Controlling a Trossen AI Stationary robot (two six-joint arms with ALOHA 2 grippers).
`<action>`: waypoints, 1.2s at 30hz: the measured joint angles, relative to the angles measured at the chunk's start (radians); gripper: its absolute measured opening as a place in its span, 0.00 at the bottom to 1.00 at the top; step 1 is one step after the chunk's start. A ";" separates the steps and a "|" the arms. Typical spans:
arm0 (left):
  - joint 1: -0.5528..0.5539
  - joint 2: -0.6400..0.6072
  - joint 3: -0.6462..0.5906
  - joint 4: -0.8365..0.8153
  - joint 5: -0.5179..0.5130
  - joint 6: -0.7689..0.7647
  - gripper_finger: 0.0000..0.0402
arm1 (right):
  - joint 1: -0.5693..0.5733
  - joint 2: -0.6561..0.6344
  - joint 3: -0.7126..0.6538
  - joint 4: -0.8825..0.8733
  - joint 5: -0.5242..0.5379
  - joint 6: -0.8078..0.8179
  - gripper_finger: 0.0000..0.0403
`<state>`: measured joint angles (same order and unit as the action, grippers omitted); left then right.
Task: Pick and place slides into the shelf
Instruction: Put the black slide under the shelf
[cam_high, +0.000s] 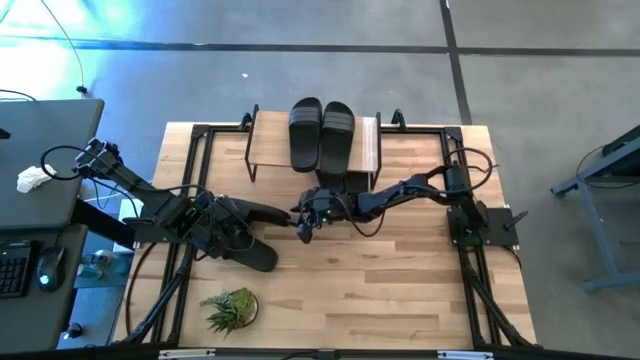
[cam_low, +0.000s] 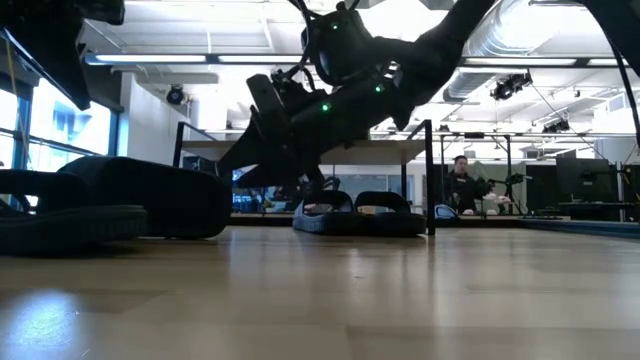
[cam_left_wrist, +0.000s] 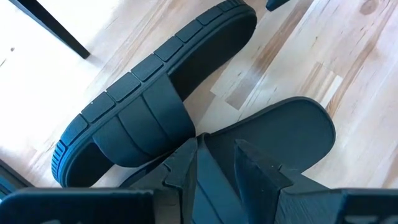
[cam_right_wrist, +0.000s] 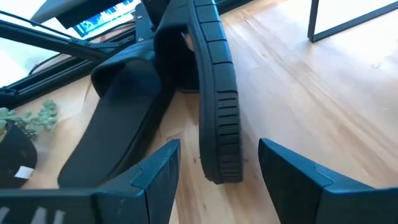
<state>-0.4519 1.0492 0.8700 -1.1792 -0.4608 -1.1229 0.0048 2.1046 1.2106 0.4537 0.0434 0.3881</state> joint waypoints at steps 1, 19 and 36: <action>0.000 0.000 0.000 0.000 0.000 0.000 0.23 | 0.000 0.007 0.001 0.009 0.002 0.000 0.52; 0.000 0.000 0.000 0.002 0.008 -0.037 0.23 | 0.017 0.187 0.376 -0.345 0.083 -0.057 0.44; 0.000 0.000 0.000 0.011 0.008 -0.028 0.23 | 0.050 0.100 0.407 -0.615 0.209 -0.050 0.11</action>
<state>-0.4519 1.0496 0.8700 -1.1680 -0.4530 -1.1509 0.0547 2.2051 1.6180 -0.1615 0.2520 0.3379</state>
